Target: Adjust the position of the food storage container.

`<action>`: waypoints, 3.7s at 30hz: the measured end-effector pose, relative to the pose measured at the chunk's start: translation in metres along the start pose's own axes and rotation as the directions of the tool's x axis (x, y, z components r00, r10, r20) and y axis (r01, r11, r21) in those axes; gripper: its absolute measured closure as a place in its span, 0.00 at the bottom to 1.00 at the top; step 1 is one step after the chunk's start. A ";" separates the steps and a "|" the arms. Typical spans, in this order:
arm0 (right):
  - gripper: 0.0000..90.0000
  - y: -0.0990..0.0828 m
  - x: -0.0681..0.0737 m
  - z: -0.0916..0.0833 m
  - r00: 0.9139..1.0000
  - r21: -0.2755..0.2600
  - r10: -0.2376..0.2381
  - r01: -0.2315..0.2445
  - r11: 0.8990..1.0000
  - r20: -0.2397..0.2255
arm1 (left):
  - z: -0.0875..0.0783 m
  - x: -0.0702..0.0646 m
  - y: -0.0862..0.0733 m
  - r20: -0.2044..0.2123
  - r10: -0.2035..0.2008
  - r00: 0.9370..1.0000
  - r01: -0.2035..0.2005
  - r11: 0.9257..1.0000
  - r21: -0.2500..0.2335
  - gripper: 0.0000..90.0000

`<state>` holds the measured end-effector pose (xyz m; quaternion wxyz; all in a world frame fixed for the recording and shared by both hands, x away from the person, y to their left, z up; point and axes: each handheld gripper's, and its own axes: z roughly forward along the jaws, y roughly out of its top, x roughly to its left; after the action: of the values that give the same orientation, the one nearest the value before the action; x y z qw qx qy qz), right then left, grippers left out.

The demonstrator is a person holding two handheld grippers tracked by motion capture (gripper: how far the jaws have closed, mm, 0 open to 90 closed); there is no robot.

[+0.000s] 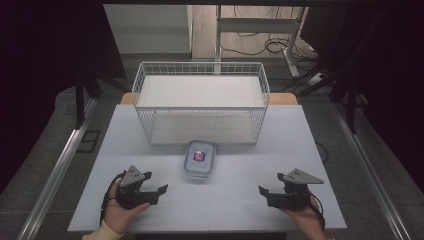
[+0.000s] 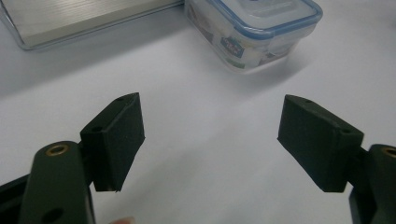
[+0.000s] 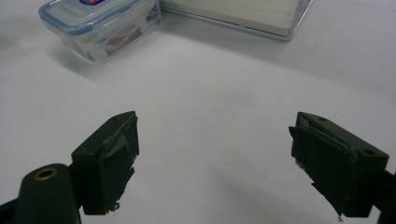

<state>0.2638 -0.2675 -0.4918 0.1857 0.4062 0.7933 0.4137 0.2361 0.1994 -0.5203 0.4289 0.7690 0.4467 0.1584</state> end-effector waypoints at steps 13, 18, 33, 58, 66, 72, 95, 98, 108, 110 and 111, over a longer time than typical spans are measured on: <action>0.18 0.000 0.002 0.001 1.000 0.010 -0.011 0.011 1.000 0.007 | 0.001 0.000 0.000 -0.001 0.000 1.000 0.000 1.000 0.006 0.24; 0.18 0.000 0.000 0.001 1.000 0.009 0.001 -0.001 1.000 0.017 | 0.003 -0.001 0.001 0.000 0.001 1.000 -0.001 1.000 0.015 0.24; 0.19 -0.001 0.002 0.001 0.999 0.013 -0.025 0.025 1.000 0.029 | 0.000 0.002 0.001 -0.008 -0.005 1.000 0.006 1.000 0.012 0.24; 0.21 0.000 0.007 0.002 0.999 0.024 -0.038 0.037 0.999 0.024 | -0.004 0.004 0.028 0.015 -0.037 0.999 0.037 0.999 -0.012 0.26; 0.21 0.000 0.007 0.002 0.999 0.025 -0.039 0.038 0.999 0.025 | -0.002 0.012 0.048 -0.012 -0.037 0.999 0.037 0.999 0.010 0.33; 0.22 -0.001 0.006 0.002 0.999 0.029 -0.036 0.035 0.999 0.031 | 0.014 0.014 0.058 -0.012 -0.013 1.000 0.014 0.999 0.046 0.48; 0.22 -0.003 0.003 0.006 0.998 0.055 -0.031 0.028 0.998 0.045 | 0.089 0.038 0.118 0.023 0.010 1.000 -0.015 0.971 0.239 1.00; 0.22 -0.003 0.003 0.006 0.998 0.055 -0.030 0.028 0.998 0.046 | 0.102 0.041 0.120 0.021 0.018 1.000 -0.022 0.965 0.260 1.00; 0.22 -0.004 0.004 0.008 0.998 0.064 -0.040 0.036 0.997 0.050 | 0.135 0.040 0.122 0.024 0.027 0.999 -0.032 0.962 0.271 1.00; 0.22 -0.004 0.003 0.008 0.998 0.065 -0.039 0.035 0.997 0.055 | 0.138 0.038 0.123 0.031 0.027 0.999 -0.035 0.962 0.270 1.00; 0.22 -0.004 0.003 0.008 0.998 0.068 -0.039 0.035 0.997 0.055 | 0.138 0.038 0.123 0.031 0.027 0.999 -0.035 0.962 0.270 1.00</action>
<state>0.2651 -0.2625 -0.5002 0.2022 0.4089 0.8085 0.3719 0.4116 0.1302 -0.5077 0.3232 0.8294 0.4463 0.0922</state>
